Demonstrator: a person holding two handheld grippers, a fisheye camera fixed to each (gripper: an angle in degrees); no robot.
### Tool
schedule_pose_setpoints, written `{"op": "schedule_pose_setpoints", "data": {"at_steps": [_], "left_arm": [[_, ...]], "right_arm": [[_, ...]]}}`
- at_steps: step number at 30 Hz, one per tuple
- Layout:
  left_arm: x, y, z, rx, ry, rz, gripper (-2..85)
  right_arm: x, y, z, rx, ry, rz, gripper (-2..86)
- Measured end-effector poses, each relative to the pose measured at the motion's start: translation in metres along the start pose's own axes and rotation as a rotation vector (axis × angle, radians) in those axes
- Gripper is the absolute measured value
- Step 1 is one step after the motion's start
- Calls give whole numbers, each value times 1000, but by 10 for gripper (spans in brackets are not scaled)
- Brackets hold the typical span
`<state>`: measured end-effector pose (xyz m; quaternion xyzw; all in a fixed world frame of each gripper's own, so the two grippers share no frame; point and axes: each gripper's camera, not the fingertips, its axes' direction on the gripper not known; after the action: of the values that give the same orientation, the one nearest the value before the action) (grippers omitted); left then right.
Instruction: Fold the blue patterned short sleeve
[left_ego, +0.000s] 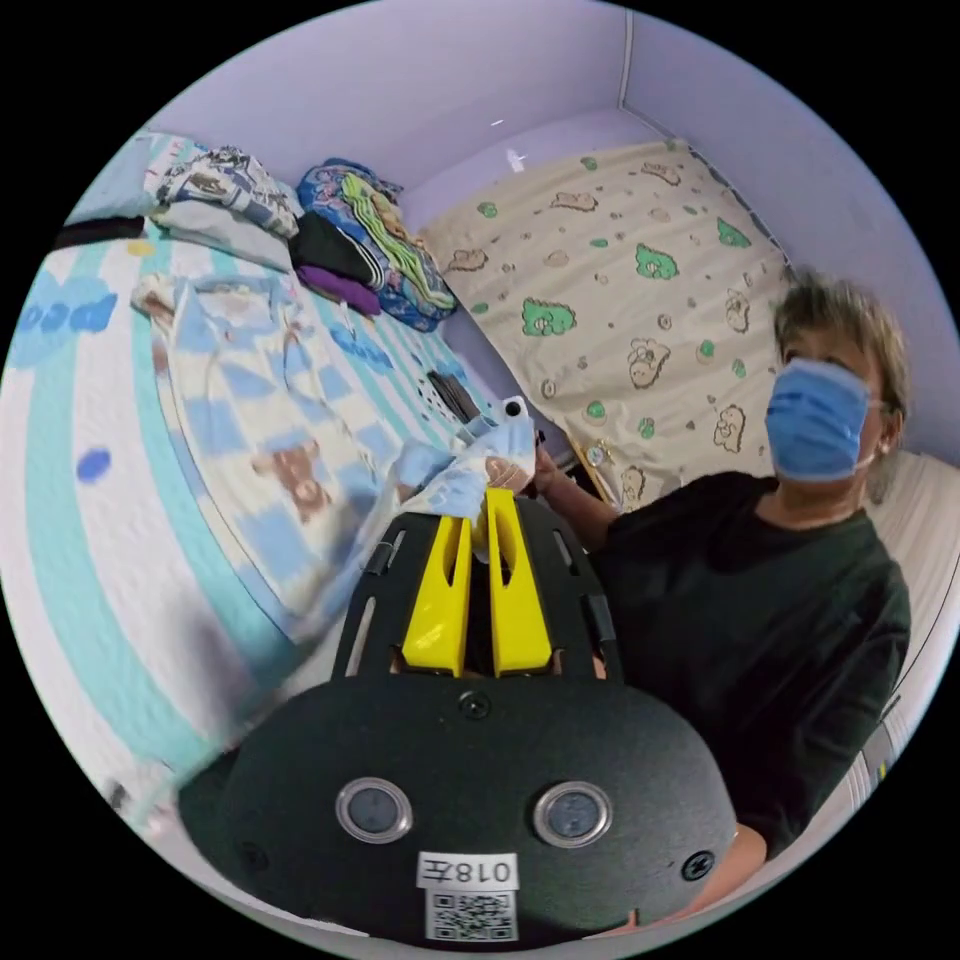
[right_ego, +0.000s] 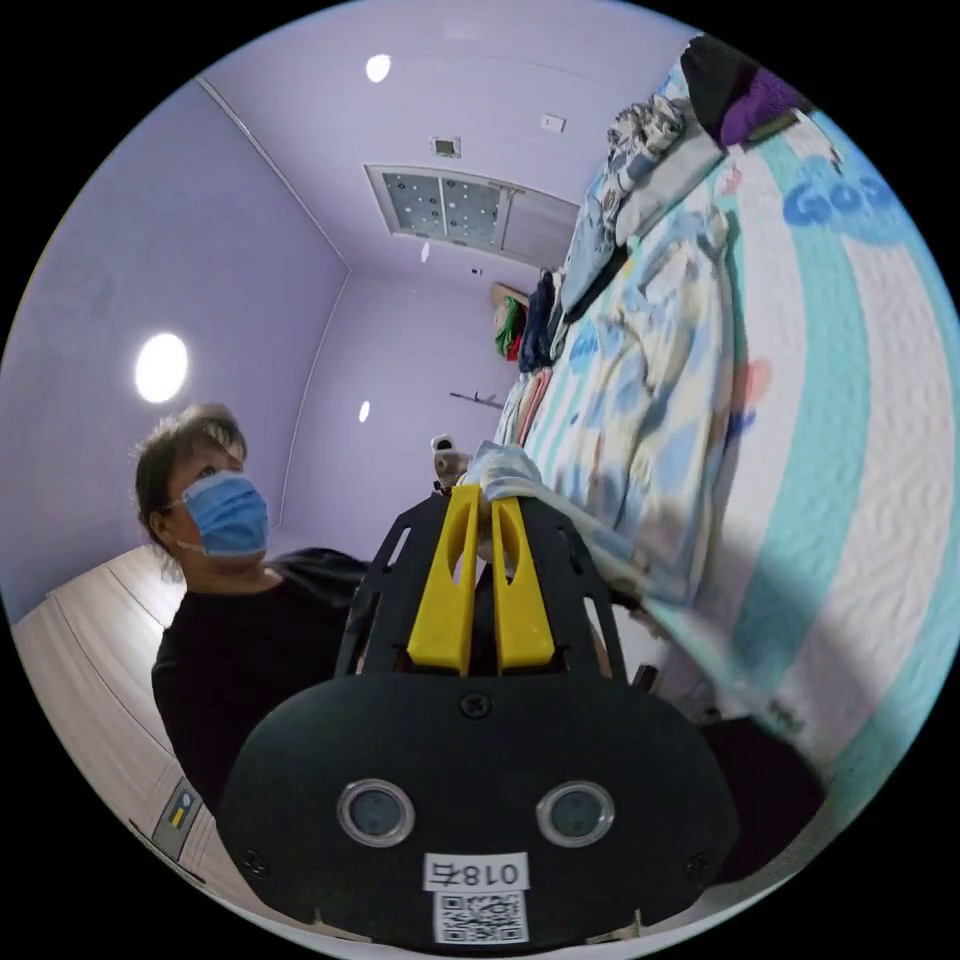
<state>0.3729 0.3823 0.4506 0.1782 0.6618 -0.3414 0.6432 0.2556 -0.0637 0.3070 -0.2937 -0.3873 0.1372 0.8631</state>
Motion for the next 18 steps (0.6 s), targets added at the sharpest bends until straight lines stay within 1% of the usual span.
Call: {"op": "schedule_pose_setpoints", "data": {"at_steps": [1, 2, 4, 5, 7, 8, 10, 13, 18], "left_arm": [[-39, -34, -8, 12, -24, -24, -2], [-60, -50, -11, 13, -25, -37, -2], [-161, -104, -20, 69, -30, -179, 1], [-188, -114, -21, 85, -34, -218, 2], [-280, -130, -22, 196, -31, -365, 14], [-299, -130, -21, 225, -20, -402, 20], [-355, -121, -16, 296, 85, -523, 61], [-383, -107, -20, 402, 219, -553, 94], [-395, -113, -29, 428, 263, -491, 92]], "right_arm": [[8, -42, -1, 6, 2, -7, 7], [22, -84, -1, 6, 11, 2, 9], [55, -144, -1, 33, 13, 54, 14], [81, -177, -1, 68, 18, 108, 19], [118, -212, -1, 135, -3, 180, 35], [136, -226, 1, 163, -8, 235, 50], [151, -234, 4, 197, -8, 313, 81], [146, -230, 0, 282, -104, 289, 101], [110, -231, 0, 278, -123, 233, 113]]}}
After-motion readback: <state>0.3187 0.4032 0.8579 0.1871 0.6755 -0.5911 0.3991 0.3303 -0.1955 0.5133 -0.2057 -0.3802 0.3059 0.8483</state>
